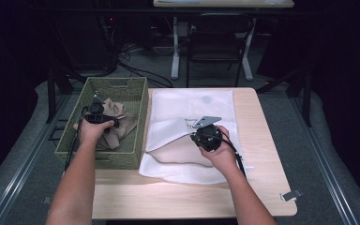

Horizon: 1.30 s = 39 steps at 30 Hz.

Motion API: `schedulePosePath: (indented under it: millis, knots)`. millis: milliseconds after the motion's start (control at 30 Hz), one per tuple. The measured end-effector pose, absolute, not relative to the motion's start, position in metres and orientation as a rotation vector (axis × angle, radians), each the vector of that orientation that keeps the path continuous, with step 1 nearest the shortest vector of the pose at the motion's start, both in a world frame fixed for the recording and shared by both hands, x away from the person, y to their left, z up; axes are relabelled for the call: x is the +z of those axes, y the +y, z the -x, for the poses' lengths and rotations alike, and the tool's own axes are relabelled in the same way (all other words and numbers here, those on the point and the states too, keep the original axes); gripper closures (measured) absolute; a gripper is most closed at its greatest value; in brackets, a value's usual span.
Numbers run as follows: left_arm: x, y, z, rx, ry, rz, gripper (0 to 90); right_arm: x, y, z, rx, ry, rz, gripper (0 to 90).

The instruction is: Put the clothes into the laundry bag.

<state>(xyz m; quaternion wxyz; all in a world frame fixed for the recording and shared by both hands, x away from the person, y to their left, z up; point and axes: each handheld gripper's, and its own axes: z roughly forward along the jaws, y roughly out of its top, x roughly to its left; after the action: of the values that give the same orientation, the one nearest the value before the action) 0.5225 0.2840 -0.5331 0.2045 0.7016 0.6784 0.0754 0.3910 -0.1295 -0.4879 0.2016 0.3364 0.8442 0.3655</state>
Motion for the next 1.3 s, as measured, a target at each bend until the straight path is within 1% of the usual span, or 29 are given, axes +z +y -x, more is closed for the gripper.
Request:
schedulePosePath:
  millis: [133,333,367,400,800,933,1300]
  knots:
    - [-0.5334,0.2827,-0.5227,0.239,1.894,-1.958,17.1,-0.4877,-0.1297,-0.3911,1.023,2.356,-0.937,86.8]
    - [-0.5328,0.2822,-0.5237,0.231,1.911,-1.949,17.5,-0.4877,-0.1294,-0.3909,1.023,2.355,-0.936,86.8]
    - [-0.5329,0.2806,-0.5240,0.236,1.925,-1.932,17.9,-0.4878,-0.1292,-0.3909,1.025,2.355,-0.939,86.8]
    - [-0.5327,0.2804,-0.5243,0.247,1.917,-1.948,18.1,-0.4879,-0.1292,-0.3911,1.025,2.357,-0.937,86.8]
    - [-0.5325,0.2779,-0.5232,0.276,1.908,-1.952,28.4,-0.4874,-0.1289,-0.3904,1.026,2.353,-0.934,86.7]
    - [-0.5323,0.2772,-0.5229,0.287,1.898,-1.955,33.3,-0.4873,-0.1291,-0.3903,1.026,2.352,-0.936,86.6]
    - [-0.5315,0.2808,-0.5214,0.276,1.888,-1.936,44.1,-0.4876,-0.1284,-0.3902,1.024,2.353,-0.929,86.6]
